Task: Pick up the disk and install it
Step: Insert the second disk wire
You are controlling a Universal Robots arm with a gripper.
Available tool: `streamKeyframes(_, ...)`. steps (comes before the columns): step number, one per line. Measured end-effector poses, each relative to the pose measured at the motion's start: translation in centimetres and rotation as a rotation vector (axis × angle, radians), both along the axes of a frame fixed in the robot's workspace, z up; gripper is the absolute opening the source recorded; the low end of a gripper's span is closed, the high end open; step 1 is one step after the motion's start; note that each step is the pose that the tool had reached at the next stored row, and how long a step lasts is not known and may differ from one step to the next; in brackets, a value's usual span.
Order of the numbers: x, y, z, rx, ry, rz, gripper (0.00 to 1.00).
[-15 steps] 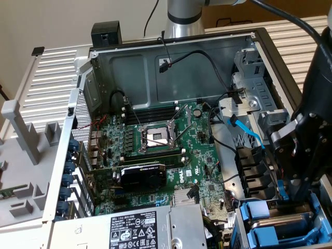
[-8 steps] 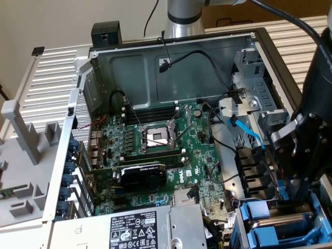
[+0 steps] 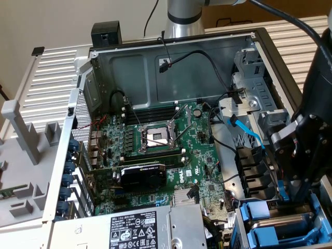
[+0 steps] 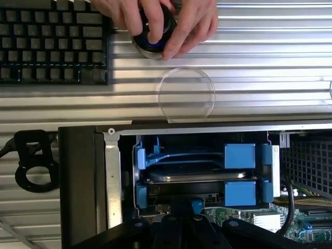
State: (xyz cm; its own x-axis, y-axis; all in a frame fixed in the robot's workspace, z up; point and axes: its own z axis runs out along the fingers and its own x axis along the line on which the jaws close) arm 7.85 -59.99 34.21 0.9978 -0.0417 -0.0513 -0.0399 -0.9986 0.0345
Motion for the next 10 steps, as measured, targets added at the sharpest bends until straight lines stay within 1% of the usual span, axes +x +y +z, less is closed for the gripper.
streamKeyframes(4, -0.04, -0.03, 0.0, 0.0002, 0.0, 0.0, 0.11)
streamKeyframes(10, -0.12, -0.06, -0.03, 0.0019, 0.0, 0.0, 0.11)
